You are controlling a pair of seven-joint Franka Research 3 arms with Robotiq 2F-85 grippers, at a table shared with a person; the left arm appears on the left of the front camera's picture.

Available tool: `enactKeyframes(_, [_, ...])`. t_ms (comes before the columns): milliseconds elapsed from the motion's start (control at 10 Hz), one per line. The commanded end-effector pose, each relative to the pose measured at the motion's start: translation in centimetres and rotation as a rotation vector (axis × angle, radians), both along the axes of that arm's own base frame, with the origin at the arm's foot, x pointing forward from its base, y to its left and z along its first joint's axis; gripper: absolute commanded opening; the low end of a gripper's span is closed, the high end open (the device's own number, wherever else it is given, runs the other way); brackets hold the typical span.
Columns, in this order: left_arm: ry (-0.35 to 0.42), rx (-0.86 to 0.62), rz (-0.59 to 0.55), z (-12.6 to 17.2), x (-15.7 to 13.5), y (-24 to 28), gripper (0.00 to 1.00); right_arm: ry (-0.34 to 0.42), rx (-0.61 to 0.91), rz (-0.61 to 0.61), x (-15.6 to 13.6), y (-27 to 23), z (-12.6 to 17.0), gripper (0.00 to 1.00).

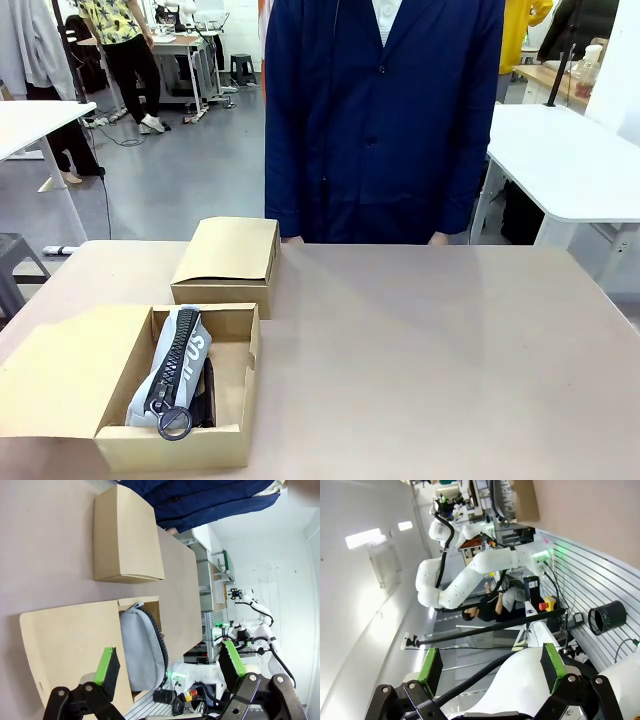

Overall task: Place items inside the box.
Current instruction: Close the lid of the Mailer Box closest to the robot.

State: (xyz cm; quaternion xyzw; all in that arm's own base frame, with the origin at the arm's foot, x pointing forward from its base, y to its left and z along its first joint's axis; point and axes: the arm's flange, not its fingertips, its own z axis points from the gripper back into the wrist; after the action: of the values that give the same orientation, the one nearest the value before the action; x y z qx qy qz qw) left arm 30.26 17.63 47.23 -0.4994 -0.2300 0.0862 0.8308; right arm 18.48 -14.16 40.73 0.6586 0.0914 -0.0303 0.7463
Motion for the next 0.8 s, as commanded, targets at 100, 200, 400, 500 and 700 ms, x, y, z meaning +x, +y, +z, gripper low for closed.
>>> enactKeyframes(100, [-0.025,-0.015,-0.003,0.1,0.1,-0.1,1.00,0.016,0.020,-0.016,0.1,0.0,0.6,1.00])
enactKeyframes(200, [0.000,0.000,0.000,0.0,0.0,0.0,1.00,0.016,0.020,-0.016,0.1,0.0,0.6,1.00])
enactKeyframes(400, [-0.454,-0.005,-0.423,5.2,-1.7,-7.6,1.00,0.016,0.020,-0.016,0.1,0.0,0.6,1.00])
enactKeyframes(500, [-0.655,0.110,-0.556,5.4,-2.5,-11.6,1.00,0.016,0.020,-0.016,0.1,0.0,0.6,1.00])
enactKeyframes(700, [-1.043,0.354,-0.754,3.6,-4.4,-15.6,1.00,0.016,0.020,-0.016,0.1,0.0,0.6,1.00])
